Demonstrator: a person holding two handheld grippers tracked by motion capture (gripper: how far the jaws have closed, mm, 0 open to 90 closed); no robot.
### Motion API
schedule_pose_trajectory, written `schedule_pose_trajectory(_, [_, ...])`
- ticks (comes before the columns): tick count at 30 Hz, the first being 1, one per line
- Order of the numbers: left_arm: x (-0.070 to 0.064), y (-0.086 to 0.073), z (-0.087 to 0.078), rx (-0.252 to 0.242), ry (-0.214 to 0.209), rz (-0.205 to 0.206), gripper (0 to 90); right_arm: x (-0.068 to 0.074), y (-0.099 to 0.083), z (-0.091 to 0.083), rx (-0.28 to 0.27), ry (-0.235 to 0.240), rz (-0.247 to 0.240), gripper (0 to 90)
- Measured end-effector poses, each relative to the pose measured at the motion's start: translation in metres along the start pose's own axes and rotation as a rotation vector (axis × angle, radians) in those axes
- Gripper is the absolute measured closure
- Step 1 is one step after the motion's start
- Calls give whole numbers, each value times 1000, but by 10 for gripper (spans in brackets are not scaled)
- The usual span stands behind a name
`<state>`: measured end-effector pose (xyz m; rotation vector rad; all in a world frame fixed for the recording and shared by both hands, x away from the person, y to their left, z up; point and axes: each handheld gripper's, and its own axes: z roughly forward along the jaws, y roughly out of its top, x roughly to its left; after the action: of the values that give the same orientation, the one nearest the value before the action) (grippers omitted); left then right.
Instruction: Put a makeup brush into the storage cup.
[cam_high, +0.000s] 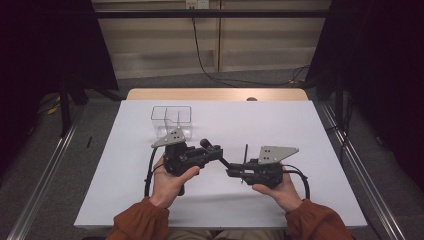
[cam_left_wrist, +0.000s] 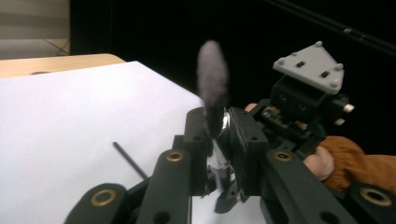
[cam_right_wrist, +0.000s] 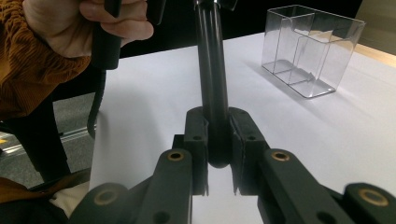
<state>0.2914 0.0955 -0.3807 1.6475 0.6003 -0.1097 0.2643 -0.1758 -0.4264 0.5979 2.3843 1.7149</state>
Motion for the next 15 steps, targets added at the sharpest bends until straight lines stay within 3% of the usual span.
schedule_pose_trajectory(4, [-4, 4, 1, 14, 7, 35, 795, -1, 1, -2, -15, 1, 11, 772])
schedule_pose_trajectory(15, [-7, 4, 1, 29, 24, 71, 798, -3, 1, -3, -22, 18, 40, 680])
